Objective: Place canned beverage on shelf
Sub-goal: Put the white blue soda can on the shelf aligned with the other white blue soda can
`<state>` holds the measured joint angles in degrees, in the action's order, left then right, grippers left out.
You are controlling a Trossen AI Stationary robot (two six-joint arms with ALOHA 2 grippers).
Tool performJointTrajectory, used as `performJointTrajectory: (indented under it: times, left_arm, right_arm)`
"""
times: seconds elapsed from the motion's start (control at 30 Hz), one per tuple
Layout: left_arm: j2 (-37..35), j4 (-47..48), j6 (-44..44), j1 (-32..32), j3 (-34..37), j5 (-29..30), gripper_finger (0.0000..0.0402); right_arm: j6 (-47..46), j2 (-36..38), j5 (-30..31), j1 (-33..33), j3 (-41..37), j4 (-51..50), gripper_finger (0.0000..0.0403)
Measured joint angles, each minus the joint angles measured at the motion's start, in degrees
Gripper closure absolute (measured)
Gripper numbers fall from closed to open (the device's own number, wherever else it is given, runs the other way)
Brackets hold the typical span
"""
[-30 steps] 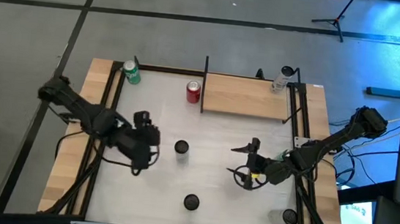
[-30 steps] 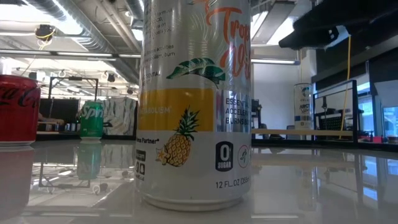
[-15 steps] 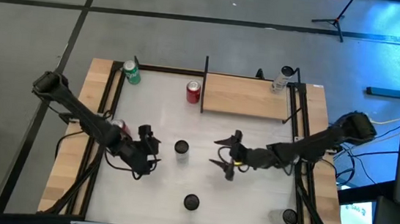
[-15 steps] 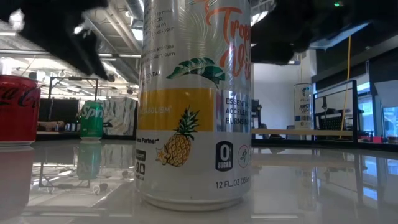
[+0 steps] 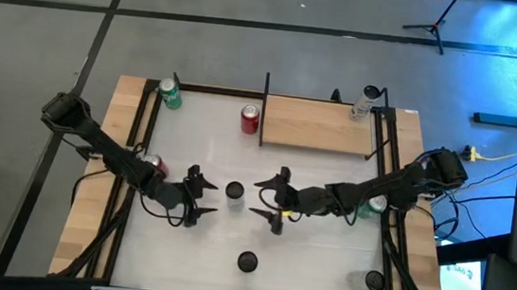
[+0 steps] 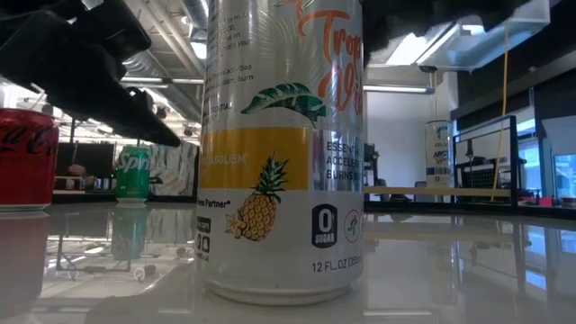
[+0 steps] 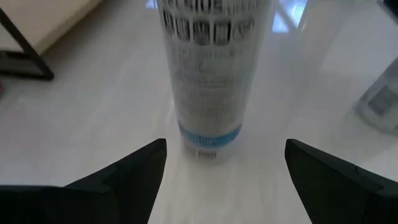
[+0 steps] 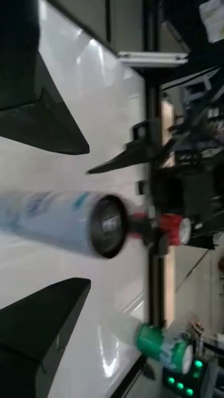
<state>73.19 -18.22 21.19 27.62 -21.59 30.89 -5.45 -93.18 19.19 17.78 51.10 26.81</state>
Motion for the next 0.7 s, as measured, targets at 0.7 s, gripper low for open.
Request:
performJointTrajectory:
  times: [0.7]
  left_arm:
    - [2.1,-5.0,-3.8,-0.7,1.0,0.0,0.0083]
  right_arm:
    - [-1.7,-11.5,-12.3,-8.2,28.4,-32.2,0.0066]
